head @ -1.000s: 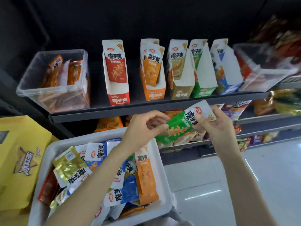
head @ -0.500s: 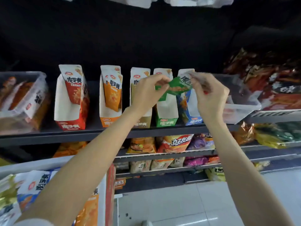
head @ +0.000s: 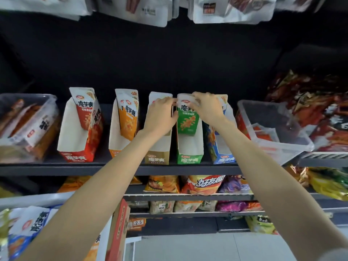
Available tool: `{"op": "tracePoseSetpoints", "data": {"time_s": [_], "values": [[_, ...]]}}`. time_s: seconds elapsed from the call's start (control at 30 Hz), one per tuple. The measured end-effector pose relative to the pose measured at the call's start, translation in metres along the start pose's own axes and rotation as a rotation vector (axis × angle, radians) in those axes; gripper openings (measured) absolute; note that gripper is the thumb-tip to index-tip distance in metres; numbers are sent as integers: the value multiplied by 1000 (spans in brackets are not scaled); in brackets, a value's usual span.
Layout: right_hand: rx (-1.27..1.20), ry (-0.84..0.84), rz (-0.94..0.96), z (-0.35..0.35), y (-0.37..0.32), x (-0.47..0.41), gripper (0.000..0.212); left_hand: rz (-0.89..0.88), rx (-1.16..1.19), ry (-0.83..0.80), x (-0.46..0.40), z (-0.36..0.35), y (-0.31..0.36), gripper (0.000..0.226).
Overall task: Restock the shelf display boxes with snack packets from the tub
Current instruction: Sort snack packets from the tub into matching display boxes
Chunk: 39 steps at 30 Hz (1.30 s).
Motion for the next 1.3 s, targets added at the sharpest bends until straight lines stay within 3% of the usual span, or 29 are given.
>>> {"op": "tracePoseSetpoints", "data": {"time_s": [0.13, 0.3, 0.43, 0.57, 0.7, 0.83, 0.93, 1.07, 1.17, 1.3], "values": [[29, -58, -8, -10, 8, -12, 22, 12, -103, -35, -9, -6, -3, 43], [-59, 266, 12, -2, 8, -7, 24, 2, -50, 7, -7, -4, 0, 40], [-129, 491, 42, 4, -6, 31, 16, -82, 133, 239, 15, 12, 0, 24], [-271, 508, 67, -1, -38, 90, 14, -114, 301, 383, 61, 32, -8, 24], [-493, 285, -2, -17, -85, 145, 14, 5, 477, 389, 124, 57, -29, 21], [-600, -239, -44, -56, -134, 181, 14, 145, 531, 225, 198, 84, -71, 19], [-570, -460, 55, -92, -175, 197, 14, 274, 222, -22, 255, 92, -126, 25], [-506, -571, 153, -148, -233, 215, 22, 385, -184, -104, 324, 95, -203, 26], [-316, -696, 228, -193, -267, 223, 43, 511, -270, -225, 354, 99, -238, 52], [-82, -838, 342, -232, -290, 228, 76, 441, -415, -404, 365, 103, -247, 95]]}}
Point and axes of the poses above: each hand's wrist, its own x-axis away from the middle knuckle, its own z-axis out of the back of the hand, y = z × x, the point moved 2 cm from there along -x, towards the middle knuckle, and after that the axes turned 5 degrees about z, right-handed, at the moved point
